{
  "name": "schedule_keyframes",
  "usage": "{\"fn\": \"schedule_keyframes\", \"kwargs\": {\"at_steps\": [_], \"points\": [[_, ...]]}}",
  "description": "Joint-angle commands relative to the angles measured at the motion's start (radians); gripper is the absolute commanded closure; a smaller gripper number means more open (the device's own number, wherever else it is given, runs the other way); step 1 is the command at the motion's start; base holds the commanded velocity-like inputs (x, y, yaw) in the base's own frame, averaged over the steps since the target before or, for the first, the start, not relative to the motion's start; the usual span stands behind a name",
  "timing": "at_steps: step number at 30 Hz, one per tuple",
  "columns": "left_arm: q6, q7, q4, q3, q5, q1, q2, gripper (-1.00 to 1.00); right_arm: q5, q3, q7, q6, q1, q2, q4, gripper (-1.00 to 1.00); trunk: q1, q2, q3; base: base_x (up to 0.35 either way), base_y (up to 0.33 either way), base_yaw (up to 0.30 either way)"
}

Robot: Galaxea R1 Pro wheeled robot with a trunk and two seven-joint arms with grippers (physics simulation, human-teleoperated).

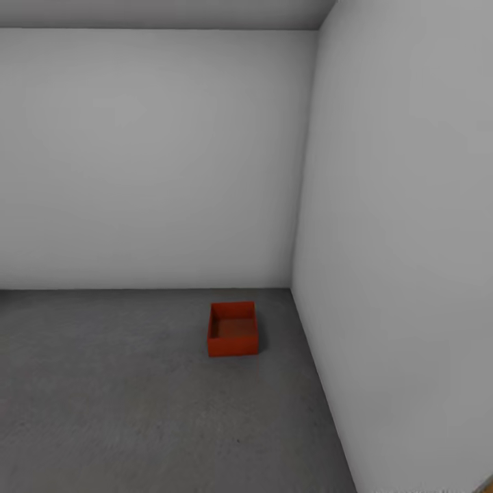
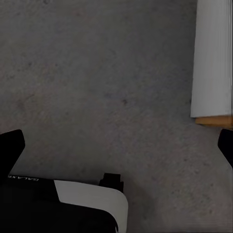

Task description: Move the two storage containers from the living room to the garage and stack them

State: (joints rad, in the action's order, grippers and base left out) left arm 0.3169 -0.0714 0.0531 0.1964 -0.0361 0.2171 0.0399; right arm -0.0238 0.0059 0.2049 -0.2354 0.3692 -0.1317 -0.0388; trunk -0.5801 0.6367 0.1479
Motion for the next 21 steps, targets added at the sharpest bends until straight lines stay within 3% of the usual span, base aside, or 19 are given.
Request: {"fn": "schedule_keyframes", "kwargs": {"at_steps": [1,21], "points": [[0.004,-0.001,-0.001,0.000,-0.004,0.001,0.000,-1.00,-0.002,0.000,0.002,-0.007,0.002,0.000,-0.004,-1.00,0.000,0.001,0.001,0.000,0.000,-0.252],[0.003,0.000,-0.001,0.000,-0.004,0.001,0.002,-1.00,-0.001,0.000,0.002,-0.007,0.002,0.000,-0.004,-1.00,0.000,0.001,-0.023,0.000,0.000,-0.221]]}}
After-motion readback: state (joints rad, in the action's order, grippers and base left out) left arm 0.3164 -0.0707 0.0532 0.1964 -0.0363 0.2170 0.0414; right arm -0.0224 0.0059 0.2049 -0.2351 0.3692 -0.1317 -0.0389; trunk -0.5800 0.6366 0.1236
